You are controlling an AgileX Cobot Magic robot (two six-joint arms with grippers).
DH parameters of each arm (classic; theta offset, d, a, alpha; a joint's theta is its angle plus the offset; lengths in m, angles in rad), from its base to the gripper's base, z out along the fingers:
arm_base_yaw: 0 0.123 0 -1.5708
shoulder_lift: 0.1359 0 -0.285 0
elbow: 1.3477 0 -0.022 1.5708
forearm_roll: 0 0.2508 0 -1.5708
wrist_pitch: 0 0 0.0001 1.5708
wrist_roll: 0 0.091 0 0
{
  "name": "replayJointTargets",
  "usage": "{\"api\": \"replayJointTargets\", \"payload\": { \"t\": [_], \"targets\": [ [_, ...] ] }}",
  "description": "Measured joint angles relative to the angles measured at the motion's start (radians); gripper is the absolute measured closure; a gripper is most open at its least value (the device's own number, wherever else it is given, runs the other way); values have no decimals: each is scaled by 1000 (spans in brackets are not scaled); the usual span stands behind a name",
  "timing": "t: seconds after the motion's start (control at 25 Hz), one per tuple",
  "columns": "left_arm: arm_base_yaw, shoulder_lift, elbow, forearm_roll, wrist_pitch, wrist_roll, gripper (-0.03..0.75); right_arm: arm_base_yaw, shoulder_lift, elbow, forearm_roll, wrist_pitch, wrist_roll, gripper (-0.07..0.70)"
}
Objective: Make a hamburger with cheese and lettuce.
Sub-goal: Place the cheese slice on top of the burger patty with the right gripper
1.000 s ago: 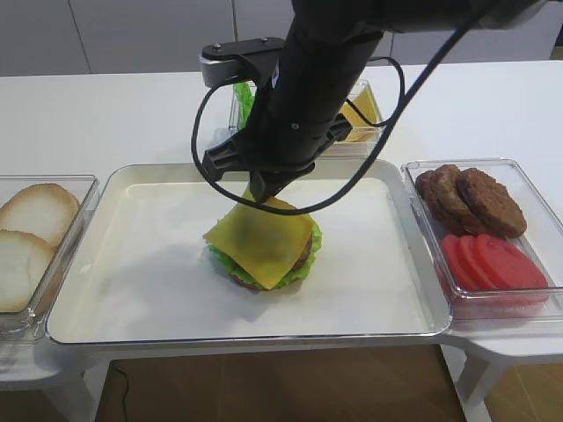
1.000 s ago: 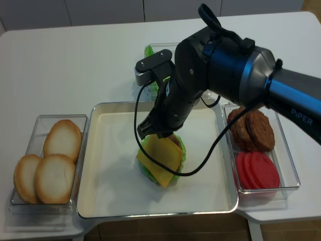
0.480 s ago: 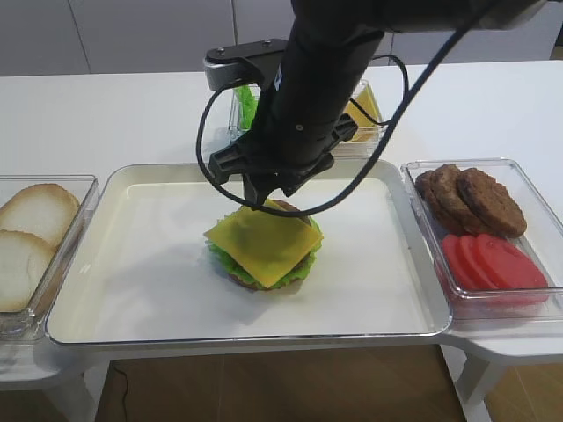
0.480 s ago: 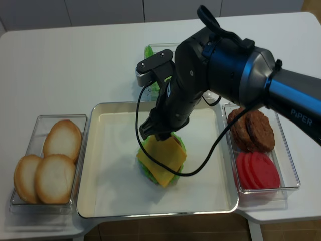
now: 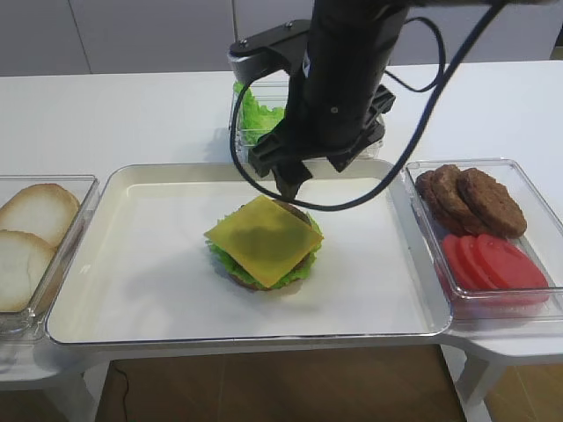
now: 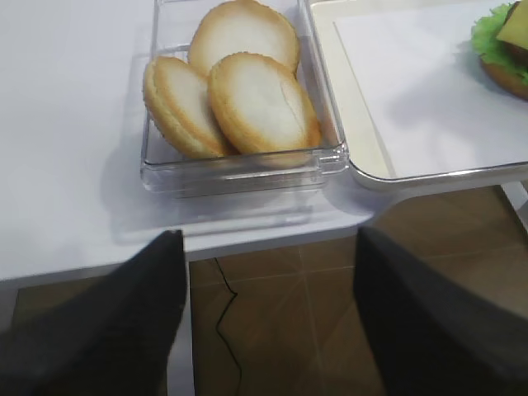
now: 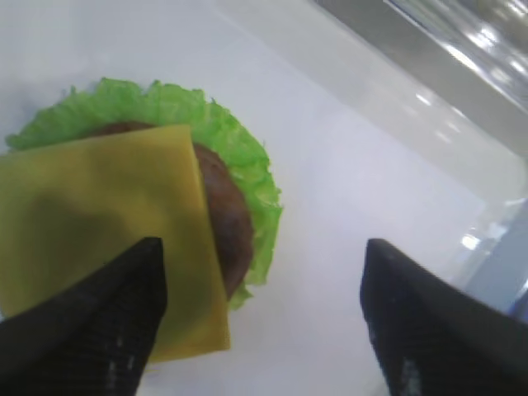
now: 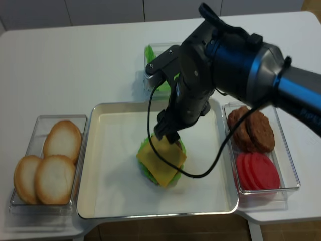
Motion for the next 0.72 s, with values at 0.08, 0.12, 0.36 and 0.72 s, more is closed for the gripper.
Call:
{"api": "replayJointTargets", "payload": {
  "t": [0.08,0.12,0.36,0.72],
  "targets": [
    [0,0,0,0,0,0,244,-16,-26,0,-8,16,0,60],
    [0,0,0,0,0,0,244,-29,-41,0,-9,23,0,60],
    [0,0,0,0,0,0,244,-204,-108,0,-3,101,-5,60],
    [0,0,0,0,0,0,244,-464,-201,0,15,228,-36,61]
  ]
}}
